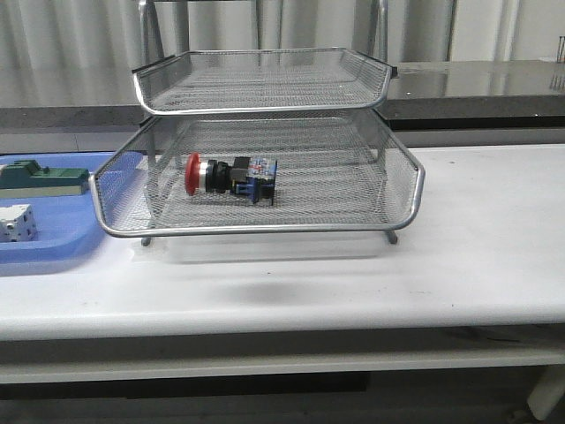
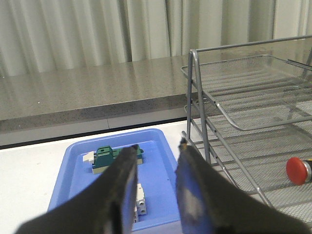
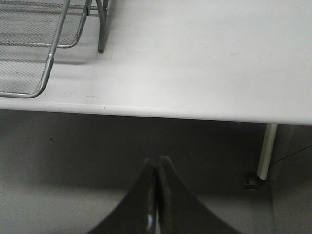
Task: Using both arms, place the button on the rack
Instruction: 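Raise the left gripper away from the rack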
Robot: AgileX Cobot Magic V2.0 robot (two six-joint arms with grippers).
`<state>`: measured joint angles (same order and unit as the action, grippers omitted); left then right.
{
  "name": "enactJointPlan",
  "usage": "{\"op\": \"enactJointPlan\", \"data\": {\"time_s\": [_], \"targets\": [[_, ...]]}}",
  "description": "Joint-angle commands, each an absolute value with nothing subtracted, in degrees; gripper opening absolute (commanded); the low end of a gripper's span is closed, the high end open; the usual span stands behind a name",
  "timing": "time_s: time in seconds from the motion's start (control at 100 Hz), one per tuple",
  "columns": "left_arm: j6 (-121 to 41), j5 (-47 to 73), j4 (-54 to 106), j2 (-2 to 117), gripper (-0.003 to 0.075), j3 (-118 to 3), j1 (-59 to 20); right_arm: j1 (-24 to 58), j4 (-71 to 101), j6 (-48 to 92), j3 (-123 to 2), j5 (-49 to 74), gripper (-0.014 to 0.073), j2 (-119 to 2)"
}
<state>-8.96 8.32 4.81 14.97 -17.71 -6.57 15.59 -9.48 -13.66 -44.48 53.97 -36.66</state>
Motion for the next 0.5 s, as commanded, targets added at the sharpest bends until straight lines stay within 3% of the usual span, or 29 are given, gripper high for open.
{"op": "enactJointPlan", "data": {"time_s": [0.0,0.06,0.49], "targets": [[-8.31,3.38,5.48,15.41,0.0040,-19.22,-6.36,15.34,-10.83,-13.69,-45.85,50.87,-0.0068,-36.61],[-8.31,3.38,5.48,15.41,-0.0020,-19.22,-6.36,15.34,-10.83,-13.69,-45.85,50.87,-0.0068,-36.61],[-8.31,3.38,5.48,15.41,-0.0021,-19.20,-6.36,15.34,-10.83,-13.69,-45.85,50.87,-0.0068,-36.61]]}}
